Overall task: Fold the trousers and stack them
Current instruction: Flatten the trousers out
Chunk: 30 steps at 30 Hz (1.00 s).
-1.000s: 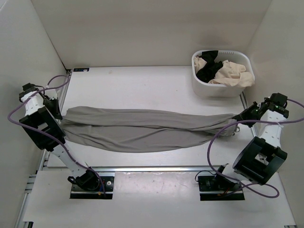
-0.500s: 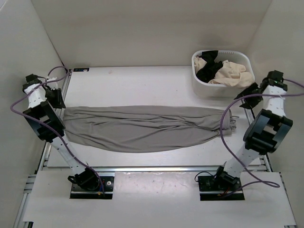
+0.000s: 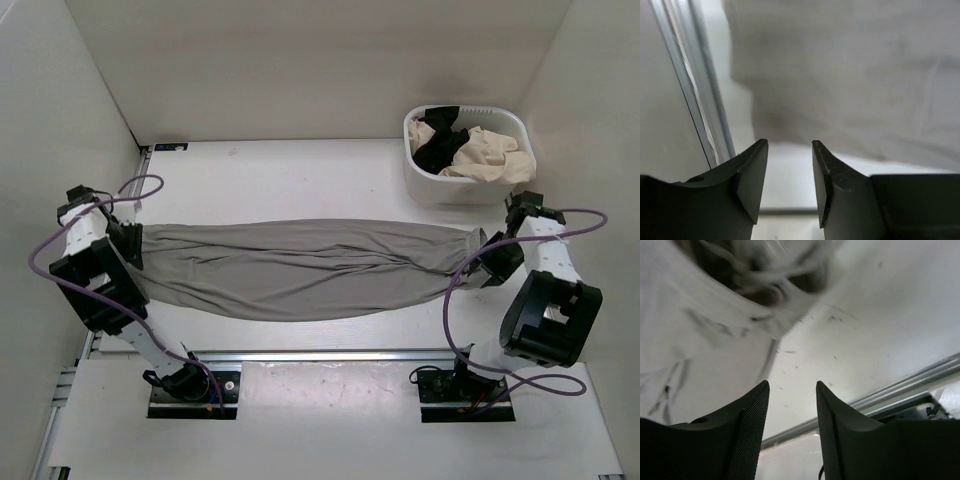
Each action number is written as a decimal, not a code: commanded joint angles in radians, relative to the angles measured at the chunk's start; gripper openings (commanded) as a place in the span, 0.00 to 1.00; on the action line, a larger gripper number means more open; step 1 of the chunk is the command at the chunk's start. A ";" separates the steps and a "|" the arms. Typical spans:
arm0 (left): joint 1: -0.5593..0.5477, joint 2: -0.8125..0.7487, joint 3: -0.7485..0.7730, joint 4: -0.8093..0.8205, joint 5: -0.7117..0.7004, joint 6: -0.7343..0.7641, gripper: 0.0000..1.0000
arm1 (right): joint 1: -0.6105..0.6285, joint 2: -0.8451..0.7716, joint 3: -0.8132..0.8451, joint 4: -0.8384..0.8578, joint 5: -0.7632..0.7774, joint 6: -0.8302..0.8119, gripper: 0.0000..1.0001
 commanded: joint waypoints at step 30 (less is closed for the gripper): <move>0.062 -0.079 -0.281 0.189 -0.118 -0.166 0.71 | -0.061 0.210 -0.116 0.364 0.082 0.048 0.45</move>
